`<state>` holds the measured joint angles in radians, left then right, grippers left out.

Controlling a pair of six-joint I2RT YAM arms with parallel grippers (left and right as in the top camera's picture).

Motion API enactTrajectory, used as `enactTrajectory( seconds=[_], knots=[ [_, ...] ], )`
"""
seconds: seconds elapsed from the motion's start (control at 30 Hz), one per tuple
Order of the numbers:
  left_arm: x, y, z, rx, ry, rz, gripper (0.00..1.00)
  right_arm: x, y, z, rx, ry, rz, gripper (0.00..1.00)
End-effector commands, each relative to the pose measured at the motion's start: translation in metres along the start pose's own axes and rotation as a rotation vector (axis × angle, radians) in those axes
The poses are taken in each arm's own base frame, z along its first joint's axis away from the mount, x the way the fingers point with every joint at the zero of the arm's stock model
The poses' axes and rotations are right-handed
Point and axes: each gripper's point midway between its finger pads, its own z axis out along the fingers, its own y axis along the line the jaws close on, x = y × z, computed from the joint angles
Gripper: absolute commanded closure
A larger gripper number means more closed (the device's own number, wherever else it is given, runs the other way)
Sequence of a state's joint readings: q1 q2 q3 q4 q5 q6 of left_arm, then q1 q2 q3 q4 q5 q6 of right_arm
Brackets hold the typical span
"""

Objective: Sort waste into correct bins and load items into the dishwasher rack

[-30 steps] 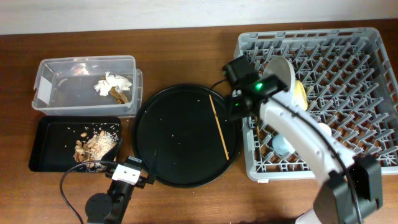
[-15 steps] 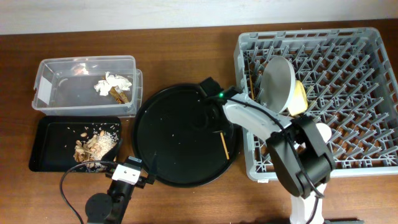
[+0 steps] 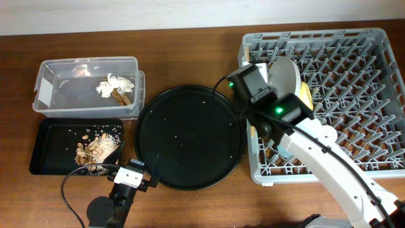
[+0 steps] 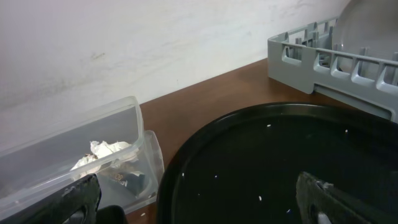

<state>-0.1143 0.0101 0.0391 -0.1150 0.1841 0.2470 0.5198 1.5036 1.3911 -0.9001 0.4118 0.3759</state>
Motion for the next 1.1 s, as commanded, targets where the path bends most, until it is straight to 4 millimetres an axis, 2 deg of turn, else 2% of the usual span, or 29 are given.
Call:
enactTrajectory(
  seconds=[0.0, 0.03, 0.1, 0.17, 0.2, 0.23, 0.27, 0.33, 0.4, 0.43, 0.5, 0.53, 0.57, 0.6, 0.67, 0.77, 0.87, 1.0, 1.07],
  knots=[
    [0.002, 0.000, 0.000, 0.000, 0.000, 0.008, 0.01, 0.009, -0.030, 0.042, 0.109, 0.092, 0.003, 0.96],
    [0.002, 0.000, 0.000, 0.000, 0.000, 0.008, 0.00, 0.017, -0.035, 0.064, 0.126, 0.146, 0.014, 0.96],
    [0.002, 0.000, 0.000, 0.000, -0.001, 0.008, 0.01, 0.027, -0.040, 0.088, 0.130, 0.207, 0.031, 0.96],
    [0.002, 0.000, 0.000, 0.000, 0.000, 0.009, 0.01, 0.036, -0.031, 0.097, 0.046, 0.262, 0.021, 0.95],
    [0.002, 0.000, 0.000, 0.000, 0.000, 0.008, 0.01, 0.036, -0.016, 0.090, -0.069, 0.277, -0.014, 0.72],
    [0.002, 0.000, 0.000, 0.000, 0.000, 0.008, 0.01, 0.030, -0.010, 0.078, -0.115, 0.263, -0.026, 0.56],
    [0.002, 0.000, 0.000, 0.000, 0.000, 0.008, 0.01, 0.023, -0.010, 0.061, -0.127, 0.236, -0.027, 0.53],
    [0.002, 0.000, 0.000, 0.000, 0.000, 0.008, 0.01, 0.005, -0.011, 0.014, -0.162, 0.140, -0.026, 0.49],
    [0.002, 0.000, 0.000, 0.000, 0.000, 0.008, 0.01, -0.008, -0.013, -0.043, -0.216, 0.011, -0.025, 0.46],
    [0.002, 0.000, 0.000, 0.000, 0.000, 0.008, 0.01, -0.012, -0.013, -0.077, -0.256, -0.068, -0.028, 0.46],
    [0.002, 0.000, 0.000, 0.000, 0.000, 0.008, 0.01, -0.009, -0.013, -0.121, -0.317, -0.153, -0.026, 0.46],
    [0.002, 0.000, 0.000, 0.000, 0.000, 0.008, 0.01, -0.001, -0.013, -0.158, -0.384, -0.220, -0.031, 0.44],
    [0.002, 0.000, 0.000, 0.000, 0.000, 0.008, 0.01, 0.007, -0.015, -0.190, -0.443, -0.284, -0.045, 0.38],
    [0.002, 0.000, 0.000, 0.000, 0.000, 0.008, 0.01, 0.014, -0.018, -0.212, -0.488, -0.333, -0.054, 0.01],
    [0.002, 0.000, 0.000, 0.000, 0.000, 0.008, 0.01, 0.031, -0.021, -0.255, -0.630, -0.411, -0.071, 0.01],
    [0.002, 0.000, 0.000, 0.000, 0.000, 0.009, 0.01, 0.049, -0.035, -0.297, -0.763, -0.500, -0.075, 0.01],
    [0.002, 0.000, 0.000, 0.000, 0.000, 0.008, 0.01, 0.078, -0.055, -0.296, -0.735, -0.467, -0.079, 0.01],
    [0.002, 0.000, 0.000, 0.000, 0.000, 0.008, 0.01, 0.075, -0.083, -0.296, -0.618, -0.551, -0.057, 0.01],
    [0.002, 0.000, 0.000, 0.000, 0.000, 0.008, 0.01, 0.075, -0.086, -0.292, -0.567, -0.580, -0.136, 0.01]
  ],
)
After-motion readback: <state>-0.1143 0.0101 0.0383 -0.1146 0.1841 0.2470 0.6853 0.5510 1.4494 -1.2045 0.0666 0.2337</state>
